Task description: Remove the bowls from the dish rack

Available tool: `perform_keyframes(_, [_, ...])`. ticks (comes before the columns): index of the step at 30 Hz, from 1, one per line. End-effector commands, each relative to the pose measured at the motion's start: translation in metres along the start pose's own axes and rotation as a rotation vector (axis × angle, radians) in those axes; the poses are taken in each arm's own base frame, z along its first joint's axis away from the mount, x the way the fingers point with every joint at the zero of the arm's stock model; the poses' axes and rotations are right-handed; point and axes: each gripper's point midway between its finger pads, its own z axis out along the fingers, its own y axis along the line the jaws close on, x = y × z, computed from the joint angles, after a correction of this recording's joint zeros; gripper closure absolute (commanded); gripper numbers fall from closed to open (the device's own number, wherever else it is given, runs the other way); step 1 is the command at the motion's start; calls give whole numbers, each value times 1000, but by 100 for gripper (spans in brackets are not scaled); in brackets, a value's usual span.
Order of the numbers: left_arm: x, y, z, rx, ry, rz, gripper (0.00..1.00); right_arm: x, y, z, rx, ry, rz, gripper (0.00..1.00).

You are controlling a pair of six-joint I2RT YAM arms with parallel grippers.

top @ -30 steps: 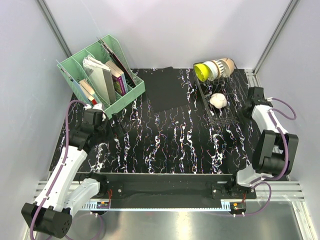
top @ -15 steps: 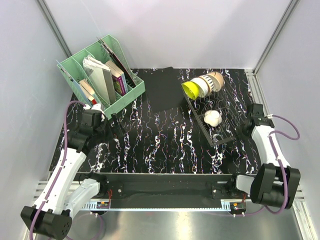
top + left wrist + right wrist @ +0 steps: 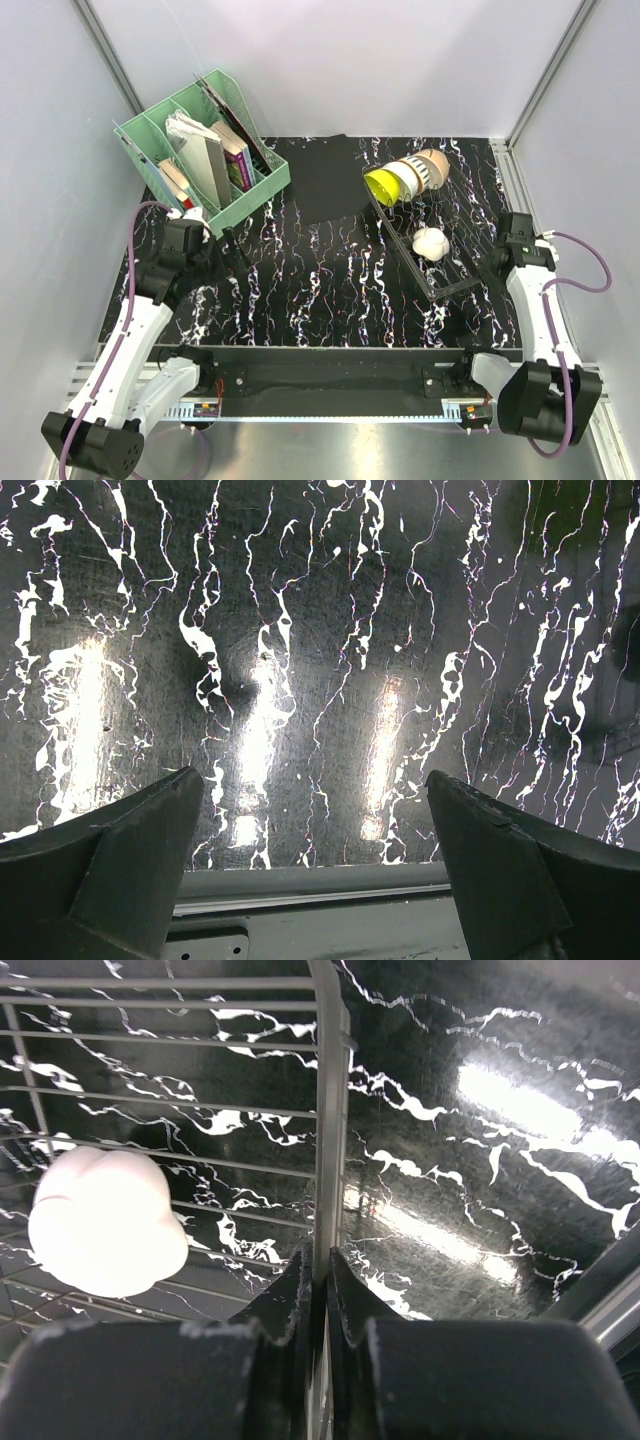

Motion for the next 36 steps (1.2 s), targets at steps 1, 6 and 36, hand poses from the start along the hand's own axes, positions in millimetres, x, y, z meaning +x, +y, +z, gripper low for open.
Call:
perform_keyframes(1, [-10,-5,-2,21,-44,14,2,-48,30,-34,-149,-209,-1,100])
perform_keyframes(6, [-10,-6,-2,22,-42,15,2,-54,27,-43,-161,-247,-39,100])
perform_keyframes(36, [-23,-10,-4,8,-46,29,3,-42,60,-73,-380,-169,-405,100])
